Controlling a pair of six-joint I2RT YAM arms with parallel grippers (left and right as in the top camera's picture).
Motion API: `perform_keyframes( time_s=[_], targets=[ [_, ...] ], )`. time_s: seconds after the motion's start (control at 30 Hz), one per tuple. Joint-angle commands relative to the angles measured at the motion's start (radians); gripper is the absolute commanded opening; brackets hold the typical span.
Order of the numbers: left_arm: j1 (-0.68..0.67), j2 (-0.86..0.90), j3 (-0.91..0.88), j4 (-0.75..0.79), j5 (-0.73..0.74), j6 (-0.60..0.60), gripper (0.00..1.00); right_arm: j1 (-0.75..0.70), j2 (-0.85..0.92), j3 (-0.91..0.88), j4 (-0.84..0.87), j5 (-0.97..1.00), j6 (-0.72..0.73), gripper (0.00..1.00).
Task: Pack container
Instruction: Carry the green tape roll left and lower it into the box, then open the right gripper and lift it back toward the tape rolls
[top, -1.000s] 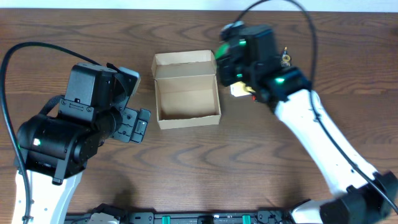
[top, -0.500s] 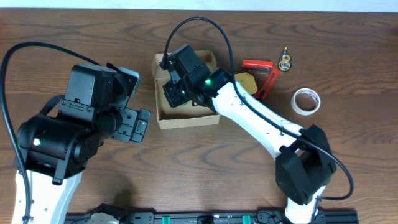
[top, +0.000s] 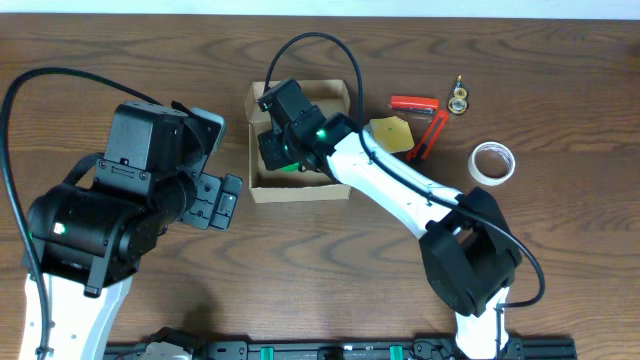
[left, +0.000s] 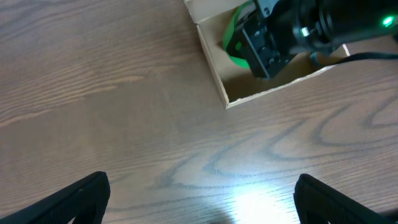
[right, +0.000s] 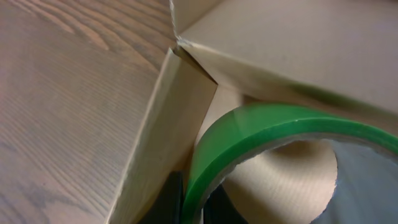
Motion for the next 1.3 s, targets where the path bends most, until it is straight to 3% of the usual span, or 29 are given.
perform_keyframes(
  time_s=[0.0, 0.6, 0.63, 0.7, 0.73, 0.77, 1.1, 1.27],
  targets=[
    [0.000, 0.004, 0.002, -0.001, -0.007, -0.005, 0.95, 0.022, 0.013, 0.027, 0.008, 0.047, 0.082, 0.01],
    [0.000, 0.004, 0.002, -0.001, -0.007, -0.005, 0.95, 0.044, 0.017, 0.027, 0.047, 0.096, 0.143, 0.01],
    [0.000, 0.004, 0.002, -0.001, -0.007, -0.005, 0.95, 0.045, 0.017, 0.027, 0.048, 0.096, 0.143, 0.04],
    [0.000, 0.004, 0.002, -0.001, -0.007, -0.005, 0.95, 0.045, 0.017, 0.027, 0.053, 0.095, 0.143, 0.41],
    [0.000, 0.004, 0.002, -0.001, -0.007, -0.005, 0.95, 0.045, 0.017, 0.027, 0.060, 0.089, 0.142, 0.54],
    [0.000, 0.004, 0.002, -0.001, -0.007, -0.005, 0.95, 0.044, 0.017, 0.027, 0.067, 0.080, 0.142, 0.59],
    [0.000, 0.004, 0.002, -0.001, -0.007, -0.005, 0.95, 0.016, -0.017, 0.027, 0.093, -0.001, 0.136, 0.63],
    [0.000, 0.004, 0.002, -0.001, -0.007, -0.005, 0.95, -0.026, -0.095, 0.027, 0.047, -0.003, 0.042, 0.62]
  ],
)
